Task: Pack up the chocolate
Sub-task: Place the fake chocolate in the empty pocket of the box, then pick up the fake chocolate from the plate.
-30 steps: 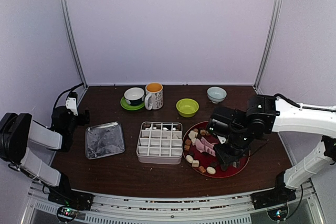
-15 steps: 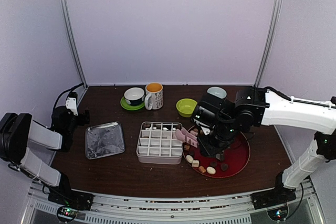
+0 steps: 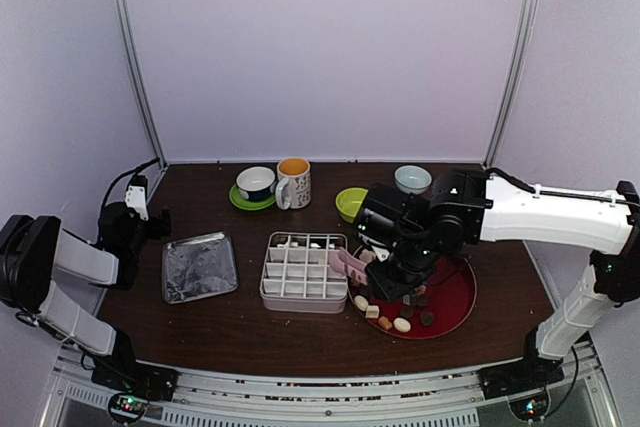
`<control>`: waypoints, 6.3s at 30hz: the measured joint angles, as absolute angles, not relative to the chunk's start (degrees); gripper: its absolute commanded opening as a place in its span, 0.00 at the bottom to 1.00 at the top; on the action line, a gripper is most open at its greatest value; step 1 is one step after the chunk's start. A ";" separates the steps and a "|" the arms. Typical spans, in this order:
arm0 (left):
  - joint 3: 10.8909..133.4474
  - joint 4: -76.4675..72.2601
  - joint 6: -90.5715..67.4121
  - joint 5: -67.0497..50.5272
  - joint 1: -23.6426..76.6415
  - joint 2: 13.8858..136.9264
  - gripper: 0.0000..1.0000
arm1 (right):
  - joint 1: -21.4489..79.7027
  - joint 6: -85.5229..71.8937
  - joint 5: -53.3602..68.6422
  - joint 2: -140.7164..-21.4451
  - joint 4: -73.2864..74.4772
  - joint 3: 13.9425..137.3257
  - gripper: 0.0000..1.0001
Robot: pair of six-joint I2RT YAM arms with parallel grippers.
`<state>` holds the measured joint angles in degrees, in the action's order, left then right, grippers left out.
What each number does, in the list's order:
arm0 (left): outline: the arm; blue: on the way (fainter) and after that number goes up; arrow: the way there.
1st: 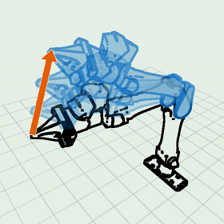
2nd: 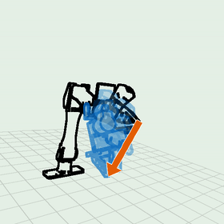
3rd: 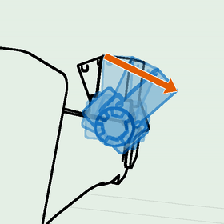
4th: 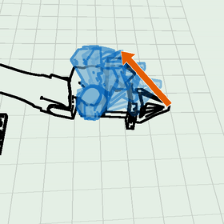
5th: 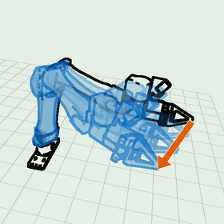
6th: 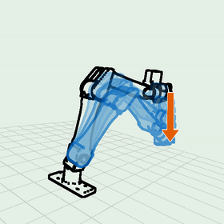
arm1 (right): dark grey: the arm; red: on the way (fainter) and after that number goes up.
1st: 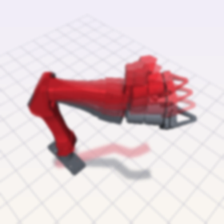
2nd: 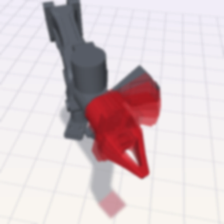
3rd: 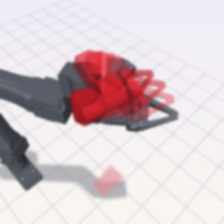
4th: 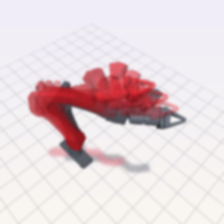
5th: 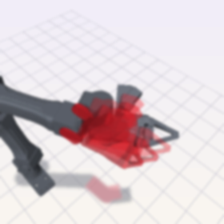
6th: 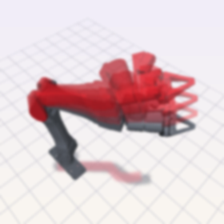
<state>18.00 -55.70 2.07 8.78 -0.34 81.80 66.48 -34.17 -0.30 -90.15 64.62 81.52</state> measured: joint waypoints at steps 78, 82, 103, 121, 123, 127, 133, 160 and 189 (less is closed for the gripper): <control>18.00 -55.70 2.07 8.78 -0.34 81.80 0.98 | 64.20 -39.29 -0.21 -56.49 72.31 50.41 0.32; 18.00 -55.70 2.07 8.78 -0.34 81.80 0.98 | 64.18 -39.31 -0.21 -56.23 72.73 50.41 0.33; 18.00 -55.70 2.07 8.78 -0.34 81.80 0.98 | 63.51 -39.51 0.03 -56.07 73.32 50.41 0.34; 18.00 -55.70 2.07 8.78 -0.34 81.80 0.98 | 61.98 -39.59 -0.03 -56.53 73.97 52.29 0.34; 18.00 -55.70 2.07 8.78 -0.34 81.80 0.98 | 61.93 -39.59 -0.03 -56.53 74.00 52.29 0.34; 18.00 -55.70 2.07 8.78 -0.34 81.80 0.98 | 61.80 -39.62 -0.03 -56.53 74.00 52.29 0.34; 18.00 -55.70 2.07 8.78 -0.34 81.80 0.98 | 61.63 -39.59 -0.01 -56.93 73.93 52.29 0.34; 18.00 -55.70 2.07 8.78 -0.34 81.80 0.98 | 61.14 -38.89 1.26 -57.49 73.97 52.29 0.34; 18.00 -55.70 2.07 8.78 -0.34 81.80 0.98 | 60.99 -38.74 2.81 -60.10 73.23 52.16 0.37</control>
<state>18.00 -55.70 2.07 8.78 -0.34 81.80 60.99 -38.74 2.81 -60.10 73.23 52.16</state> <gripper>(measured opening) 0.978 0.366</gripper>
